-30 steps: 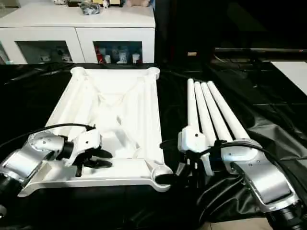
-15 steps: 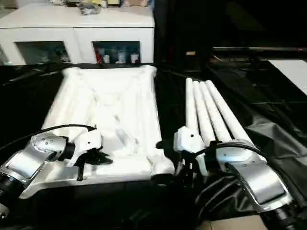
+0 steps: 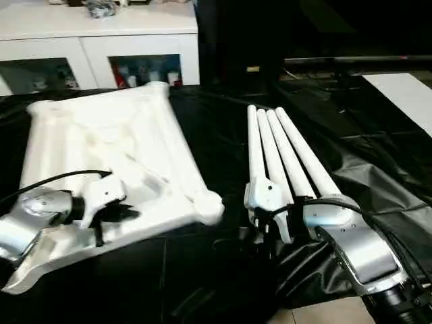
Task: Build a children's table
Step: Rotate table base
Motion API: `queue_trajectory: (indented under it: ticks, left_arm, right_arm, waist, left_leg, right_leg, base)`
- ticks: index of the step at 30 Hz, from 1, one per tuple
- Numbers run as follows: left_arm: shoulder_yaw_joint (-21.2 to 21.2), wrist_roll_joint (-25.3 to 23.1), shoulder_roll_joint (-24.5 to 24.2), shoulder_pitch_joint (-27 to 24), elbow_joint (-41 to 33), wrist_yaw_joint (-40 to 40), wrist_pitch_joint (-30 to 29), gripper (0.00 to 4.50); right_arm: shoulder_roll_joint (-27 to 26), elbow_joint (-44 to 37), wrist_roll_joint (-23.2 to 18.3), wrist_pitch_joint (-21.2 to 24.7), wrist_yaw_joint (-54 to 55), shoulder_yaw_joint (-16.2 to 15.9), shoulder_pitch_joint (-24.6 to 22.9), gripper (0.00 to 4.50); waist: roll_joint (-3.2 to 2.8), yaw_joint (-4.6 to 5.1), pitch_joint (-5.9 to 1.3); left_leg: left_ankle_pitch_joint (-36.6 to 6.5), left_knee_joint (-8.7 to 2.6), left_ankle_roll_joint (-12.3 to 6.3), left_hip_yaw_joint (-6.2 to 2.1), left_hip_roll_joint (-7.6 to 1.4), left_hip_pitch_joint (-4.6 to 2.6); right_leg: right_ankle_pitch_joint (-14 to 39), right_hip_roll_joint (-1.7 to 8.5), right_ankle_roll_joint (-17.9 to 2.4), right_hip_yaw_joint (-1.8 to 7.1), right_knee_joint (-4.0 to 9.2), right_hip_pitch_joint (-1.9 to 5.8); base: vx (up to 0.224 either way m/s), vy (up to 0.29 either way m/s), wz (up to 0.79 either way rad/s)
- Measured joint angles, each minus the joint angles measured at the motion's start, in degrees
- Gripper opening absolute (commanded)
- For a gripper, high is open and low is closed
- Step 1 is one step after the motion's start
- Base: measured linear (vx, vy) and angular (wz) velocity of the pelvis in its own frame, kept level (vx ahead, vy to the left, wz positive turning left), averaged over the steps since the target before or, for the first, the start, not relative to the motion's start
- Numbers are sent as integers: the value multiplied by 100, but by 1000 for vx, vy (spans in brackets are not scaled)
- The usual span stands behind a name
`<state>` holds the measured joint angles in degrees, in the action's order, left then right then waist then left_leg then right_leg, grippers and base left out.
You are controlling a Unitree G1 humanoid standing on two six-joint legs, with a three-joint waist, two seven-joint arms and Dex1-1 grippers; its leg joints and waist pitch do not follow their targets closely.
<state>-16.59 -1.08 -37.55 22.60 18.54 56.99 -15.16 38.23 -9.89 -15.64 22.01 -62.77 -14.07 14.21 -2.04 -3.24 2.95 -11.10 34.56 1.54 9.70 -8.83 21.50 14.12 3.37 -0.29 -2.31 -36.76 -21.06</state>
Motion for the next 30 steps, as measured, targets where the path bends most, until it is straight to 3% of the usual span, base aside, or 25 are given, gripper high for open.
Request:
queue_trajectory:
  ticks: [15, 21, 23, 30]
  left_arm:
    - [233, 23, -181, -597, -1269, -291, -1442, 2]
    - [264, 19, -145, -763, -1558, -483, -1623, 2]
    - [264, 9, -131, -777, -1552, -526, -1576, 51]
    - [331, -43, -163, -767, -1324, -861, -1500, 100]
  right_arm:
    - [-191, 159, 42, -17, 37, -5, 172, 450]
    - [-248, 183, 59, -25, 64, -6, 236, 450]
    - [-286, 214, 70, -30, 88, -8, 236, 450]
    - [-428, 346, 76, -81, 181, 9, 407, 450]
  waist:
    - [21, 22, -10]
    - [30, 5, -17]
    - [31, 3, -17]
    - [78, -5, -22]
  left_leg:
    - [-1, -9, 0, 15, -4, -10]
    - [-1, -10, 0, 16, -5, -13]
    - [-1, -10, 0, 16, -5, -15]
    - [-1, -14, 1, 16, -10, -31]
  right_leg:
    - [0, 1, 0, 4, 13, 3]
    - [0, 0, 0, 3, 13, 5]
    - [0, 0, -1, 3, 13, 8]
    - [-7, 0, -11, -2, -5, 9]
  base:
    - [0, 0, 0]
    - [0, 0, 0]
    - [0, 0, 0]
    - [0, 0, 0]
